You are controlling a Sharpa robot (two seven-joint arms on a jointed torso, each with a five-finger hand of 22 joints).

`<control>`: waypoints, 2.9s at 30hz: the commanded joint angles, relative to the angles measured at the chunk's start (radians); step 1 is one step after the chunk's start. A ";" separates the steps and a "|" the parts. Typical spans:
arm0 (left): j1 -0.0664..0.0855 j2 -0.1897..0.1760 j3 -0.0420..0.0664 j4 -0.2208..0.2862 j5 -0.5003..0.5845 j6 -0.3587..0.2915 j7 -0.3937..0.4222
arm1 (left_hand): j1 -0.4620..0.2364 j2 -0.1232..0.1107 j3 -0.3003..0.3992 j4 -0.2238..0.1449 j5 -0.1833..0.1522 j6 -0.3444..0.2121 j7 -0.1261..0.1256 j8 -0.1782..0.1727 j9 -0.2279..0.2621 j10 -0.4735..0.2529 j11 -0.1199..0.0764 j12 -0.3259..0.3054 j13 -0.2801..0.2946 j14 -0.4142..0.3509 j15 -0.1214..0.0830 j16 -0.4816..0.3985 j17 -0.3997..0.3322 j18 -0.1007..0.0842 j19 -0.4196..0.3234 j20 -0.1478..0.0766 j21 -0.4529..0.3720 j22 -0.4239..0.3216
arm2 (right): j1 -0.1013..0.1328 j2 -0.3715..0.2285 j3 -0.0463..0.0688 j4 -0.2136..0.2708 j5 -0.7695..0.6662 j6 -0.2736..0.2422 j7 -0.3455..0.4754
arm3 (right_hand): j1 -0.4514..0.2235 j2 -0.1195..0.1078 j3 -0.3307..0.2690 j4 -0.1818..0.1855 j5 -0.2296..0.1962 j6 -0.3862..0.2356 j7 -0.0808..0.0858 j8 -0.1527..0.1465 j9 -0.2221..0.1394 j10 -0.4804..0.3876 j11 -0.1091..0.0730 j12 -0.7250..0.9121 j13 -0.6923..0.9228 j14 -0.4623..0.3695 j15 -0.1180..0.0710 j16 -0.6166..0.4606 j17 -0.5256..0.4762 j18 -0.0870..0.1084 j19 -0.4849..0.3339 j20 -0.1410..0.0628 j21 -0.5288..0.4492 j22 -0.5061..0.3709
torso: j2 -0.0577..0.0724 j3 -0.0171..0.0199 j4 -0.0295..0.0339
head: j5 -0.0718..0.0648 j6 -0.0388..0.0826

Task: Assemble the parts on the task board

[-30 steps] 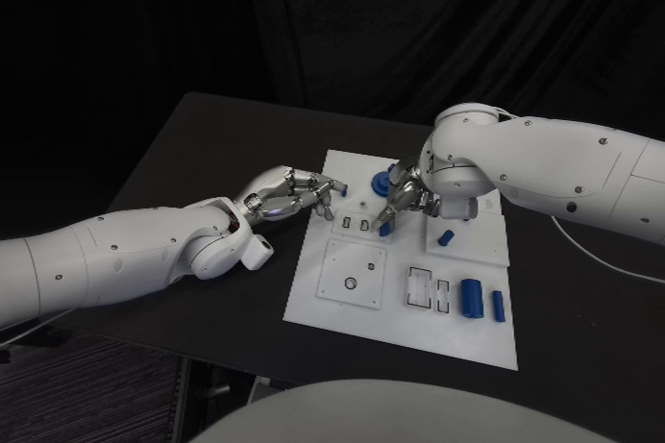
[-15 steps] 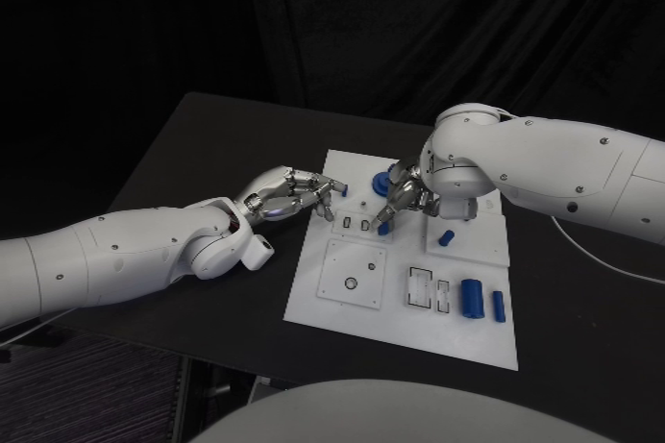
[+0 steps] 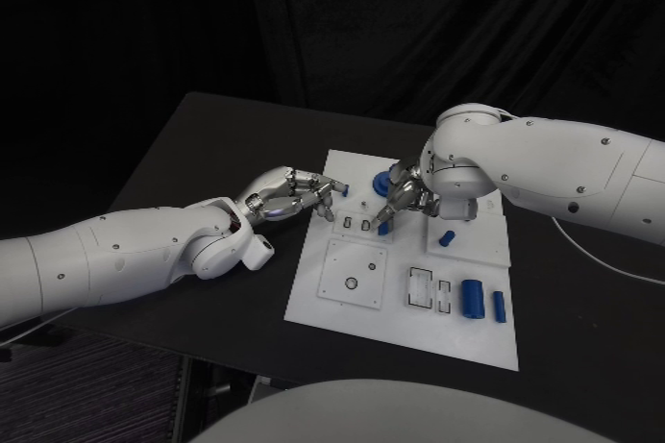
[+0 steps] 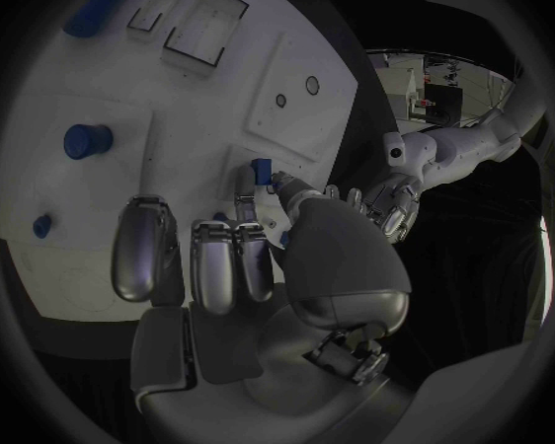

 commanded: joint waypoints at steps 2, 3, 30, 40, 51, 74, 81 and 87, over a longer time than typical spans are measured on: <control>-0.002 0.001 0.001 0.002 0.002 0.011 0.008 | -0.009 -0.002 0.006 0.001 -0.005 -0.005 0.003 -0.004 0.002 -0.002 0.001 -0.003 0.001 -0.005 -0.001 -0.006 0.001 -0.002 -0.008 -0.001 0.006 0.001 | -0.003 0.000 0.000 0.002 0.003 -0.002 -0.082 | -0.028 -0.002 -0.020 0.008 -0.032 -0.002 0.003 0.005 0.010 0.104 -0.006 0.003 0.263 0.106 -0.006 0.003 0.263 0.005 0.004 -0.001 -0.004 0.185 | 0.000 -0.0004 -0.0001 | -0.001 0.000; -0.002 0.001 0.001 0.002 0.002 0.011 0.008 | -0.009 -0.002 0.006 0.001 -0.005 -0.005 0.003 -0.004 0.002 -0.002 0.001 -0.003 0.001 -0.005 -0.001 -0.006 0.001 -0.002 -0.008 -0.001 0.006 0.001 | -0.003 0.000 0.000 0.002 0.003 -0.001 -0.083 | -0.030 -0.001 -0.022 0.010 -0.039 -0.002 0.003 0.005 0.012 0.104 -0.006 0.003 0.263 0.106 -0.006 0.003 0.263 0.005 0.004 -0.001 -0.004 0.185 | 0.000 -0.0005 0.0000 | -0.001 0.000; -0.002 -0.001 0.001 0.004 0.002 0.012 0.007 | -0.010 -0.002 0.007 0.001 -0.006 -0.005 0.003 -0.004 0.002 -0.002 0.001 -0.004 0.002 -0.005 -0.001 -0.006 0.002 -0.002 -0.008 -0.001 0.006 0.001 | -0.003 -0.018 0.000 0.026 0.003 -0.060 -0.009 | -0.016 0.015 -0.029 -0.002 -0.042 -0.020 0.005 -0.007 0.030 0.104 -0.004 0.003 0.263 0.106 -0.004 0.003 0.263 0.007 -0.001 0.001 -0.015 0.182 | 0.000 -0.0003 -0.0004 | 0.004 0.000; -0.004 -0.019 0.001 0.011 0.002 0.005 0.011 | -0.011 -0.002 0.008 0.001 -0.006 -0.005 0.003 -0.004 0.002 -0.002 0.001 -0.005 0.004 -0.006 -0.001 -0.007 0.003 -0.002 -0.009 -0.001 0.007 0.002 | 0.010 -0.182 0.000 0.216 0.003 -0.221 0.281 | 0.120 0.013 -0.033 -0.083 0.120 -0.095 0.021 -0.018 0.034 0.104 0.009 0.003 0.263 0.106 0.005 0.003 0.263 -0.008 0.029 0.008 0.050 0.202 | 0.001 0.0004 -0.0002 | 0.001 0.000; -0.010 -0.027 0.001 0.014 0.002 0.000 0.016 | -0.017 -0.002 0.008 0.003 -0.009 -0.004 0.004 -0.003 0.002 0.000 0.002 -0.005 0.007 -0.005 0.000 -0.007 0.004 -0.002 -0.009 -0.001 0.007 0.003 | -0.012 -0.360 -0.020 0.412 -0.248 -0.453 0.491 | 0.260 0.010 0.007 -0.151 0.144 -0.243 0.051 -0.028 -0.010 0.104 0.021 0.003 0.263 0.106 0.018 0.003 0.263 -0.015 0.040 0.021 0.089 0.212 | -0.003 0.0001 -0.0004 | -0.017 0.000; -0.033 -0.040 0.001 0.019 0.002 0.001 0.016 | -0.023 0.000 0.007 0.003 -0.013 -0.004 0.004 -0.003 0.002 0.001 0.003 -0.006 0.010 -0.004 0.000 -0.007 0.005 -0.002 -0.009 0.000 0.008 0.004 | -0.181 -0.357 -0.026 0.408 -0.777 -0.806 0.405 | 0.202 -0.029 -0.021 -0.074 0.153 -0.310 0.078 0.004 -0.110 0.104 0.049 0.003 0.263 0.106 0.037 0.003 0.263 -0.029 0.074 0.036 0.150 0.229 | -0.030 0.0035 -0.0147 | -0.025 0.000; -0.033 -0.040 0.001 0.020 0.002 0.002 0.016 | -0.023 0.000 0.008 0.003 -0.014 -0.004 0.004 -0.003 0.002 0.001 0.003 -0.006 0.010 -0.004 0.000 -0.007 0.006 -0.002 -0.009 0.000 0.008 0.005 | -0.215 -0.319 -0.026 0.377 -0.793 -0.843 0.411 | 0.182 -0.031 -0.035 -0.048 0.122 -0.294 0.081 0.022 -0.142 0.104 0.058 0.003 0.263 0.106 0.045 0.003 0.263 -0.037 0.095 0.044 0.186 0.241 | -0.029 0.0028 -0.0146 | -0.030 0.000; -0.034 -0.040 0.001 0.020 0.002 0.004 0.015 | -0.023 0.000 0.008 0.002 -0.015 -0.004 0.004 -0.003 0.002 0.001 0.003 -0.006 0.011 -0.004 0.000 -0.007 0.006 -0.002 -0.009 0.000 0.008 0.005 | -0.229 -0.290 -0.026 0.355 -0.796 -0.837 0.410 | 0.186 -0.031 -0.033 -0.048 0.124 -0.294 0.081 0.022 -0.148 0.104 0.058 0.003 0.263 0.106 0.046 0.003 0.263 -0.038 0.096 0.045 0.188 0.241 | -0.027 0.0017 -0.0116 | -0.037 0.000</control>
